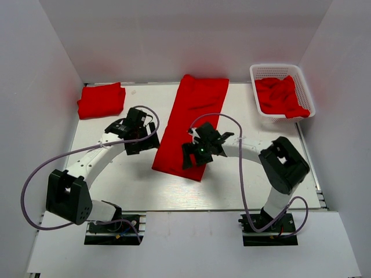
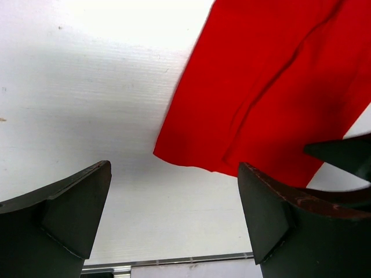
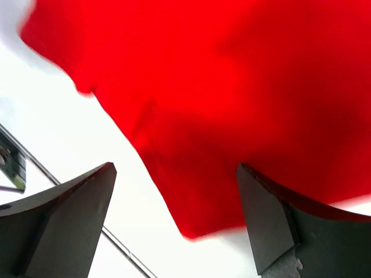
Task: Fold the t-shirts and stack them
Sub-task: Rotate the tshirt 90 degrees, then grab the bottom of the folded rectangular tshirt with both arms, then fold the folded rectangular tshirt in 1/3 of the way
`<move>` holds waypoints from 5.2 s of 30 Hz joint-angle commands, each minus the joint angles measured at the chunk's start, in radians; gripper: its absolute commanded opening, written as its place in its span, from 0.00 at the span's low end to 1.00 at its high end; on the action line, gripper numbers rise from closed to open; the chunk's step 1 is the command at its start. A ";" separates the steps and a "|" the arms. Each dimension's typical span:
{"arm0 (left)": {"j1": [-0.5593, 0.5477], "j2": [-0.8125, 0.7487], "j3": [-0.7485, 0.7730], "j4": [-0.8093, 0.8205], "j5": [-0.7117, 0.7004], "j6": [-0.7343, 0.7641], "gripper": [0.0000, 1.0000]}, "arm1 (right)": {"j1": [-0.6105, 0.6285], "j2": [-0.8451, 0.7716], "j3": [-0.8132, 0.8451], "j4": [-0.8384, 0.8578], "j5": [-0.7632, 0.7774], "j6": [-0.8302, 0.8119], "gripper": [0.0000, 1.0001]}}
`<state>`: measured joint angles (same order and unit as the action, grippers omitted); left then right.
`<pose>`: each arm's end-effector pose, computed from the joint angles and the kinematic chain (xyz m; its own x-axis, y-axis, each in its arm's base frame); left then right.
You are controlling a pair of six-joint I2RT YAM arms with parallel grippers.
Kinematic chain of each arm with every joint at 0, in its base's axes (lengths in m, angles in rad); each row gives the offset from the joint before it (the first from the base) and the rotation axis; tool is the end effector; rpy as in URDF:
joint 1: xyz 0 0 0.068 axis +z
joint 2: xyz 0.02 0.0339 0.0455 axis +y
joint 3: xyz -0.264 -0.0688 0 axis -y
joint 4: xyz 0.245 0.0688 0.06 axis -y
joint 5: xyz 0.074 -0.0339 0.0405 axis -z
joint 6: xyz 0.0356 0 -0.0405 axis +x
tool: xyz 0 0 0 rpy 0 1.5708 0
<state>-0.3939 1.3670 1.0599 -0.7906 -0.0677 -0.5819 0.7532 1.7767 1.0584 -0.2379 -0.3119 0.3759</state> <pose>0.2485 -0.1007 0.2577 -0.8815 -0.2275 -0.4137 -0.1557 0.9673 -0.2001 0.2552 0.2543 0.1677 -0.8408 -0.3093 -0.4443 -0.5068 0.7384 0.4449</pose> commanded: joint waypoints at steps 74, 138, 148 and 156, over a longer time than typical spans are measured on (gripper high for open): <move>-0.425 0.120 -0.205 0.202 0.055 -0.047 0.00 | 0.041 -0.592 -0.497 -0.212 0.323 0.431 0.00; -0.132 0.668 0.738 0.085 -0.040 0.252 0.00 | -0.314 -0.011 0.336 -0.337 0.424 -0.005 0.00; -0.114 0.756 0.833 0.129 -0.007 0.312 0.00 | -0.357 0.069 0.410 -0.330 0.390 -0.028 0.00; -0.095 0.811 0.868 0.131 -0.017 0.323 0.00 | -0.385 0.128 0.453 -0.331 0.364 -0.042 0.00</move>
<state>-0.5041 2.1876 1.8896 -0.6743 -0.0856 -0.2768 0.3847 1.8942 1.4590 -0.5762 0.0723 0.3573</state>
